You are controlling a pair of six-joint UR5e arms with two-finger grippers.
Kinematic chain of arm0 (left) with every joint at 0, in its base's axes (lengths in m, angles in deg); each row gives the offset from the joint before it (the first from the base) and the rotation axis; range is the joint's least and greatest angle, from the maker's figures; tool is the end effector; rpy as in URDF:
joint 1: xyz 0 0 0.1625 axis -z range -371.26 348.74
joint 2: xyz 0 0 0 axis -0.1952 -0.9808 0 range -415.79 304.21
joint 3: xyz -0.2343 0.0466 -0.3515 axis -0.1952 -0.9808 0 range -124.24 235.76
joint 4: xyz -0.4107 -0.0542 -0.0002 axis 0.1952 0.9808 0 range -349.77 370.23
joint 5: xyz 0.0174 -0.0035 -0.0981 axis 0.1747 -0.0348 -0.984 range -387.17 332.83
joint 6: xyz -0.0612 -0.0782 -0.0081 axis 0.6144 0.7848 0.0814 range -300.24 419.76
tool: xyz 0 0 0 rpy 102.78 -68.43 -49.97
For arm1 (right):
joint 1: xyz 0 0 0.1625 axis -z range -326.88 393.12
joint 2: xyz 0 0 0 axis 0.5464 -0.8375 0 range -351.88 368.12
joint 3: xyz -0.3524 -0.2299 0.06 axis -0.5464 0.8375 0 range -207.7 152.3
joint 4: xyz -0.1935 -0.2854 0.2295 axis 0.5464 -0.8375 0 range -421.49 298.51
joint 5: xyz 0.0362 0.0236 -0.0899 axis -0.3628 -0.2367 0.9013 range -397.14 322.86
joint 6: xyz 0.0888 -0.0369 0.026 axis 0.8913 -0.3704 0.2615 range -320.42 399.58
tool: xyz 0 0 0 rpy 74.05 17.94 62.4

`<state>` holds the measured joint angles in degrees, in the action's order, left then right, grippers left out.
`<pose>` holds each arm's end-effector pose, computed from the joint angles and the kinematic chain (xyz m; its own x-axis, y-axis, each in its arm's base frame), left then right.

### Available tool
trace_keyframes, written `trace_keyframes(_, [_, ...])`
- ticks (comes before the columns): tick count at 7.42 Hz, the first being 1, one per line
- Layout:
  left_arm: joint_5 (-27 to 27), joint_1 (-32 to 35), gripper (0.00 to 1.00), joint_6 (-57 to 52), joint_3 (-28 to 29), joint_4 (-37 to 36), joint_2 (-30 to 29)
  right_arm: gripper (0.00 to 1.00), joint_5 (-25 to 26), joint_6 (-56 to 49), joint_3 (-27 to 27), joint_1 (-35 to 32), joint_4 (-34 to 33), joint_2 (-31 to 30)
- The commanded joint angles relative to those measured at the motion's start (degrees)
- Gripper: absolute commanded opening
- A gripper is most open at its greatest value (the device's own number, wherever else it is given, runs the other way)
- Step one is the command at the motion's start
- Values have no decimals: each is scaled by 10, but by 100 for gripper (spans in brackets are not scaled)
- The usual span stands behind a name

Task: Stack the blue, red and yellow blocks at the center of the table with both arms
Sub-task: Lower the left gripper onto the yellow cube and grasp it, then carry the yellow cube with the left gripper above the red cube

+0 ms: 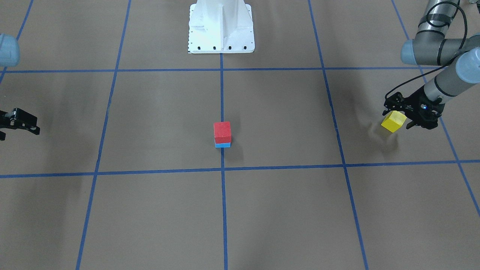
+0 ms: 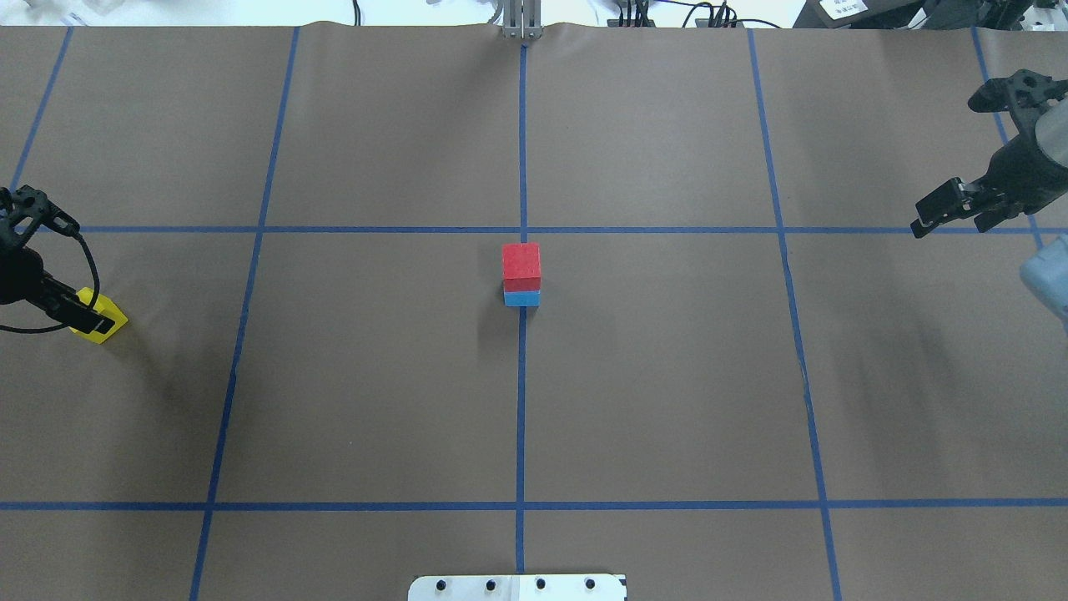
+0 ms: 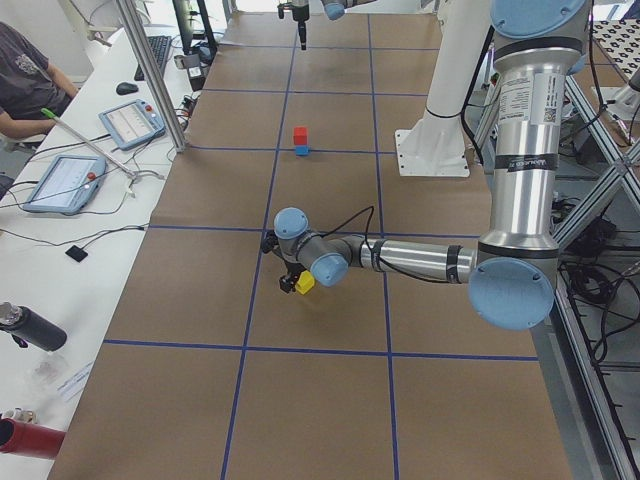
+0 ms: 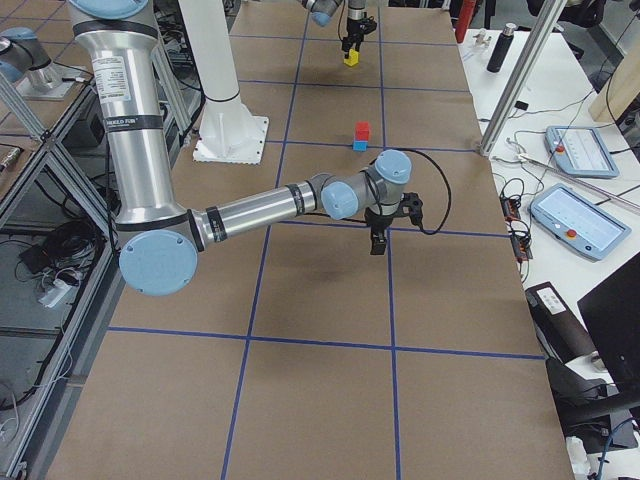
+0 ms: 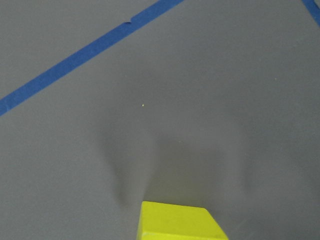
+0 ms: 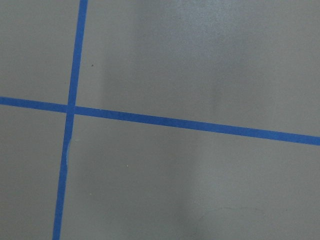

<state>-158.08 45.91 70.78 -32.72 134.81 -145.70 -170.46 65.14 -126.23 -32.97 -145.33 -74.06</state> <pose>0.2225 -0.4705 0.6074 0.5205 0.5615 -0.6433 -0.3621 0.8274 0.4292 -0.1652 -0.5329 0.5019 0.6654 -0.1182 0.7370 0.0967 0.9927 0.0719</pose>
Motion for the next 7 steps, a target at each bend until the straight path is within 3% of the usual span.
trace_keyframes(1, [4, 0, 41, 1, 2, 0, -1, 100, 0, -1, 1, 0, 0, 0])
trace_keyframes(2, [4, 0, 0, 1, 1, 0, -1, 100, 0, -1, 0, 0, 0, 0])
trace_keyframes(4, [-9, 1, 0, 42, -37, -24, -4, 100, -1, -1, -1, 0, 0, 2])
trace_keyframes(6, [-30, -1, 0, 113, -158, -266, -109, 100, -2, -1, -2, 0, 0, 3])
trace_keyframes(7, [-24, -37, 0, 208, -171, -321, -193, 100, -2, -1, -2, 0, 0, 3])
